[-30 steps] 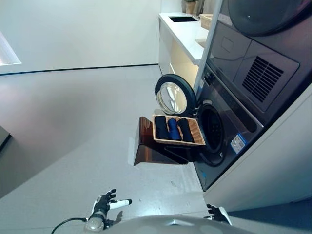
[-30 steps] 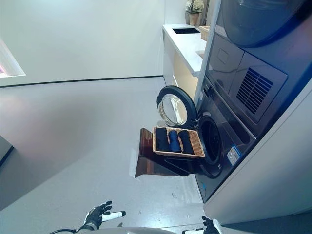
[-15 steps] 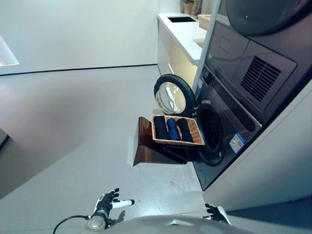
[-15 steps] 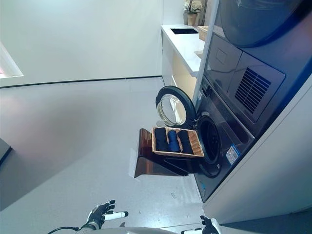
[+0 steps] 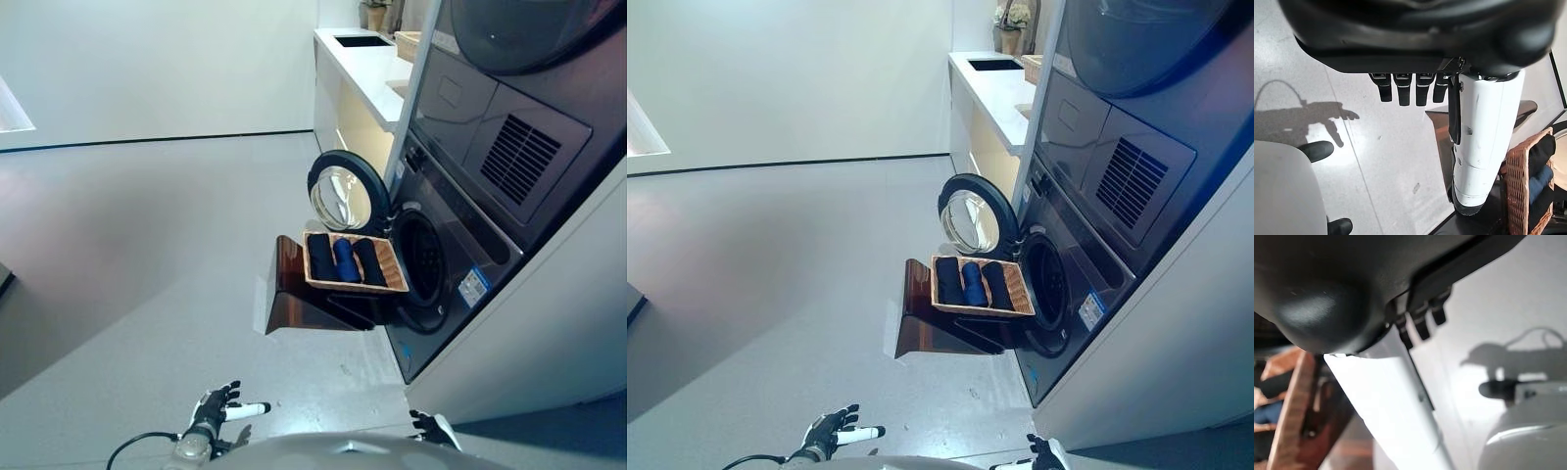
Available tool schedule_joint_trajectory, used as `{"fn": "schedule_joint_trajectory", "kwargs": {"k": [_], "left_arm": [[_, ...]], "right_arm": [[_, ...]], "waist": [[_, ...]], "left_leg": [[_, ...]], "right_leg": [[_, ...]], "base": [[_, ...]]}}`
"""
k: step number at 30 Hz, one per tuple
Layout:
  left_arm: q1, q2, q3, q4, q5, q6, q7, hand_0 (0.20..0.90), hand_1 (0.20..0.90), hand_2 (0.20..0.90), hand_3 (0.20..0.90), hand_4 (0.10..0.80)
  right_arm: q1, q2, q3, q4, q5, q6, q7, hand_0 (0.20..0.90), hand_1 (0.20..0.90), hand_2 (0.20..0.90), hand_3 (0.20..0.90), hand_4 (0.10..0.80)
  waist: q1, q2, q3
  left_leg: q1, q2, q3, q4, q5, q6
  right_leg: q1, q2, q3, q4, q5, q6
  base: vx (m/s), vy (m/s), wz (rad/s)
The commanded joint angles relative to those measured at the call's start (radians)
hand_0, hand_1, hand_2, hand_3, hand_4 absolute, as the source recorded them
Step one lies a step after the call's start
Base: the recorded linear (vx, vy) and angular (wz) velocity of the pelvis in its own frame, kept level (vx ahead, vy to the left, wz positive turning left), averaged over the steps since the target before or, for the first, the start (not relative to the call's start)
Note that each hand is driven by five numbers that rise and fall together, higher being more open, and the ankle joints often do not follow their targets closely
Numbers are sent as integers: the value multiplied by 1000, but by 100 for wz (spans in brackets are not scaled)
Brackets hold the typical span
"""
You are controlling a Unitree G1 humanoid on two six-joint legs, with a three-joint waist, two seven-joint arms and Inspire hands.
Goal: Pick up the clothes and place them into the washing machine
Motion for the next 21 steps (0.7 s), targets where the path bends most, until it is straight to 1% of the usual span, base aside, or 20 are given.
{"fn": "schedule_joint_trajectory", "kwargs": {"k": [1, 4, 5, 7, 8, 9, 10, 11, 12, 13, 14, 15, 16, 17, 18, 19, 21], "left_arm": [[-68, -18, -3, 56, 9, -16, 6, 900, 900, 900, 900, 800], [-82, -10, 3, 47, -4, -15, 8, 900, 900, 900, 900, 800], [-82, -10, 3, 47, -4, -15, 8, 900, 900, 900, 900, 800], [-87, -3, 3, 44, -1, -14, 6, 900, 900, 900, 900, 800], [-87, -3, 3, 44, -1, -14, 6, 900, 900, 900, 900, 800], [-89, 2, 2, 43, 0, -14, 5, 900, 900, 900, 900, 800], [-97, 16, 9, 39, -10, -11, -6, 900, 900, 900, 900, 800], [-97, 16, 9, 39, -10, -11, -6, 900, 900, 900, 900, 800], [-101, 23, 12, 36, -10, -12, -9, 900, 900, 900, 900, 800], [-102, 34, 18, 47, -7, -11, -8, 900, 900, 900, 900, 800], [-100, 39, 26, 60, -5, -9, -5, 900, 900, 900, 900, 800], [-99, 39, 28, 62, -7, -9, -5, 900, 900, 900, 900, 800], [-99, 41, 32, 68, -8, -9, -2, 900, 900, 900, 900, 800], [-99, 40, 32, 68, -9, -9, -2, 900, 900, 900, 900, 800], [-107, 43, 33, 75, -15, -13, 6, 900, 900, 900, 900, 800], [-112, 44, 34, 77, -20, -16, 12, 900, 900, 900, 900, 800], [-117, 46, 35, 82, -31, -18, 24, 900, 900, 900, 900, 800]], "right_arm": [[-102, -19, 4, -10, 2, -4, -14, 900, 900, 900, 900, 800], [-120, -22, -4, -7, 17, -2, -14, 900, 900, 900, 900, 800], [-120, -22, -4, -7, 17, -2, -14, 900, 900, 900, 900, 800], [-125, -21, -19, -3, 34, -4, -13, 900, 900, 900, 900, 800], [-125, -21, -19, -3, 35, -4, -12, 900, 900, 900, 900, 800], [-126, -21, -26, -1, 43, -4, -13, 900, 900, 900, 900, 800], [-126, -22, -28, -5, 46, -7, -13, 900, 900, 900, 900, 800], [-126, -22, -28, -5, 46, -7, -13, 900, 900, 900, 900, 800], [-130, -21, -26, -7, 46, -6, -13, 900, 900, 900, 900, 800], [-128, -18, -28, -5, 49, -6, -13, 900, 900, 900, 900, 800], [-127, -17, -40, -2, 57, -5, -15, 900, 900, 900, 900, 800], [-127, -19, -43, -2, 57, -4, -16, 900, 900, 900, 900, 800], [-133, -22, -51, -2, 56, -3, -18, 900, 900, 900, 900, 800], [-133, -23, -51, -2, 56, -3, -18, 900, 900, 900, 900, 800], [-142, -24, -50, -3, 46, 2, -19, 900, 900, 900, 900, 800], [-144, -22, -44, -5, 35, 5, -17, 900, 900, 900, 900, 800], [-145, -20, -42, -11, 25, 11, -18, 900, 900, 900, 900, 800]], "waist": [[-11, -17, 31], [-8, -16, 47], [-8, -17, 47], [-9, -12, 58], [-9, -12, 58], [-13, -13, 63], [-23, -10, 87], [-22, -10, 87], [-29, -5, 101], [-36, -1, 110], [-37, -7, 105], [-43, -7, 108], [-43, -16, 106], [-46, -12, 111], [-62, -27, 115], [-72, -33, 117], [-83, -39, 120]], "left_leg": [[-96, -23, 15, 120, -60, -44], [-126, -38, 17, 181, -90, -24], [-127, -38, 18, 183, -91, -24], [-125, -52, 15, 206, -111, 0], [-126, -52, 16, 207, -111, 0], [-121, -61, 13, 215, -120, 8], [-112, -64, 6, 239, -131, 24], [-113, -65, 7, 240, -131, 25], [-107, -62, 5, 245, -136, 32], [-83, -60, 6, 240, -150, 37], [-61, -66, 4, 229, -159, 37], [-42, -69, -4, 223, -168, 34], [-21, -78, -7, 211, -180, 26], [-14, -74, -10, 210, -183, 25], [28, -81, -34, 188, -208, 6], [56, -81, -50, 175, -222, -3], [102, -70, -64, 147, -236, -15]], "right_leg": [[-71, -7, 29, 137, -36, 2], [-110, -13, 42, 215, -59, 4], [-111, -13, 43, 217, -60, 5], [-165, -25, 50, 346, -46, 20], [-167, -25, 51, 348, -47, 20], [-188, -31, 56, 408, -18, 24], [-247, -31, 64, 549, 44, 16], [-249, -32, 66, 552, 42, 16], [-282, -21, 65, 617, 52, 10], [-336, -25, 40, 642, 51, -2], [-365, -37, 13, 587, 49, -8], [-368, -51, -4, 554, 48, -7], [-386, -80, -27, 466, 62, -4], [-376, -78, -33, 462, 60, -4], [-399, -114, -49, 278, 119, 19], [-407, -121, -43, 194, 161, 32], [-417, -111, -28, 96, 214, 49]], "base": [[-23, 79, -16], [14, 92, -15], [49, 123, -8], [58, 127, -4], [50, 113, 1], [50, 174, -1], [50, 174, -1], [35, 168, -8], [112, 136, -3], [221, 149, -4], [288, 92, -3], [280, -20, -14], [182, -34, -16], [340, -115, -17], [381, -127, -10], [465, -156, -2], [312, -97, 14]]}}
